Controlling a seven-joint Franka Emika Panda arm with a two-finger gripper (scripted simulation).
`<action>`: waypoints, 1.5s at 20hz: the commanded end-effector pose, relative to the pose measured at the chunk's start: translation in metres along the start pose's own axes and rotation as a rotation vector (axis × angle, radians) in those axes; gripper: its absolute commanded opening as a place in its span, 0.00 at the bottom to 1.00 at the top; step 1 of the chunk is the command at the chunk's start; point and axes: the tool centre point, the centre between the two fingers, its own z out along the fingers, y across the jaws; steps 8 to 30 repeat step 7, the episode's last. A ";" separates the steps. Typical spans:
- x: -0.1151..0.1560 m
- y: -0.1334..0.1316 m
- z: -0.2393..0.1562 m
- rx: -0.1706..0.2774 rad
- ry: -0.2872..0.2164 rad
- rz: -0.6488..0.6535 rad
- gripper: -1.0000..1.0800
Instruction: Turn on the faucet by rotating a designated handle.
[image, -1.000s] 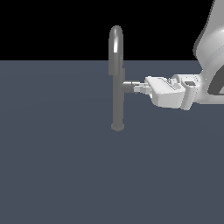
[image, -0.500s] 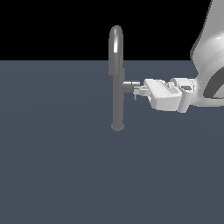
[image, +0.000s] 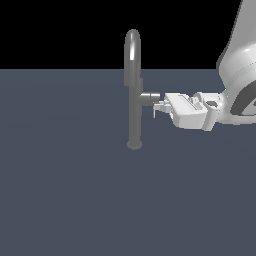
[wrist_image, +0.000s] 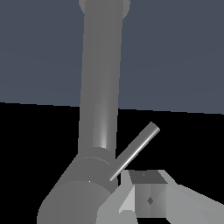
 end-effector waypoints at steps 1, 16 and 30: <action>0.028 -0.007 0.003 0.017 0.014 0.029 0.00; 0.049 -0.013 0.003 0.022 0.017 0.051 0.00; 0.049 -0.013 0.003 0.022 0.017 0.051 0.00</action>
